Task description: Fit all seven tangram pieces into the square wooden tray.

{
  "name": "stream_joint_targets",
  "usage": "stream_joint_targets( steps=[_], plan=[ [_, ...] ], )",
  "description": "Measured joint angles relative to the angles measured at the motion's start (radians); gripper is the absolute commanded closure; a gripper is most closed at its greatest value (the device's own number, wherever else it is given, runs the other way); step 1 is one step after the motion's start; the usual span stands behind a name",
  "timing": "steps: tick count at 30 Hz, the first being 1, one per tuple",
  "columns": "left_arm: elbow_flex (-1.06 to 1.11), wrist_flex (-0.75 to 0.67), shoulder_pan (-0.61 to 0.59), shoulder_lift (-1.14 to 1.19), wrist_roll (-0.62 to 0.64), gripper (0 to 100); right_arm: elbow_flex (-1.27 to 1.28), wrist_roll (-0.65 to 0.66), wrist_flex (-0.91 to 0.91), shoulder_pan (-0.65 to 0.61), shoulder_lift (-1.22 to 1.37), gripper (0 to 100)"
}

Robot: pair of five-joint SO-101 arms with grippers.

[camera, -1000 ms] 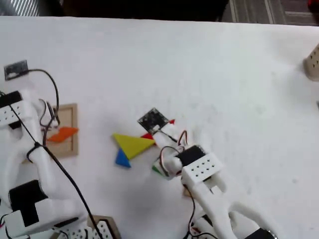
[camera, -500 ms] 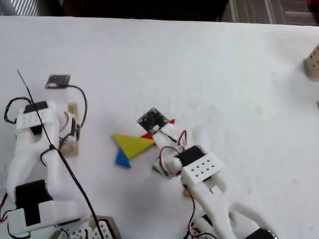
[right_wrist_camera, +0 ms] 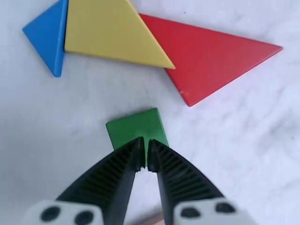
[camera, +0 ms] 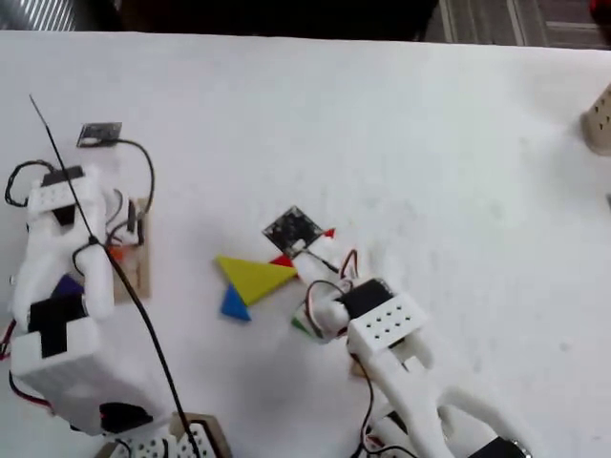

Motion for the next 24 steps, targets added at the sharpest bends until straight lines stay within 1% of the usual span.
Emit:
stream_joint_targets(
  steps=[5,13,18,22,24],
  plan=[
    [-0.057,0.025,-0.035,0.009,0.0,86,0.0,0.0,0.0,0.0,0.0,98.1],
    [-0.057,0.026,-0.064,0.009,0.0,86,0.0,0.003,0.0,0.0,0.0,98.1],
    [-0.057,0.026,-0.064,0.009,0.0,86,0.0,0.003,0.0,0.0,0.0,98.1],
    [-0.08,0.026,-0.044,0.009,-0.002,86,0.005,0.046,0.0,0.0,0.0,98.1],
    [-0.109,0.026,-0.043,0.009,0.02,86,0.012,0.058,-0.002,0.0,0.0,98.1]
  ],
)
